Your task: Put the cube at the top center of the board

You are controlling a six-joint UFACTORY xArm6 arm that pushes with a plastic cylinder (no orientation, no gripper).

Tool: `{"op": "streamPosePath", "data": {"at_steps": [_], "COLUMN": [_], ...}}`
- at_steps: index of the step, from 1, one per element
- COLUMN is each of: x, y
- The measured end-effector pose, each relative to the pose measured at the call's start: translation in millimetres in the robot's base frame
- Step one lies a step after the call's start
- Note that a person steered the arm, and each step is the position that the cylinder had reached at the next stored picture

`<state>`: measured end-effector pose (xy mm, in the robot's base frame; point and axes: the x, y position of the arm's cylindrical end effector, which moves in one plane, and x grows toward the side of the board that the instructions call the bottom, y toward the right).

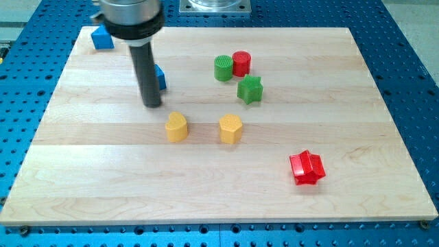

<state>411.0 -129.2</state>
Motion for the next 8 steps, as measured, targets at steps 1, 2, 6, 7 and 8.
{"op": "streamPosePath", "data": {"at_steps": [1, 2, 6, 7, 8], "x": [-22, -51, -110, -127, -138], "y": [12, 39, 15, -1, 40]}}
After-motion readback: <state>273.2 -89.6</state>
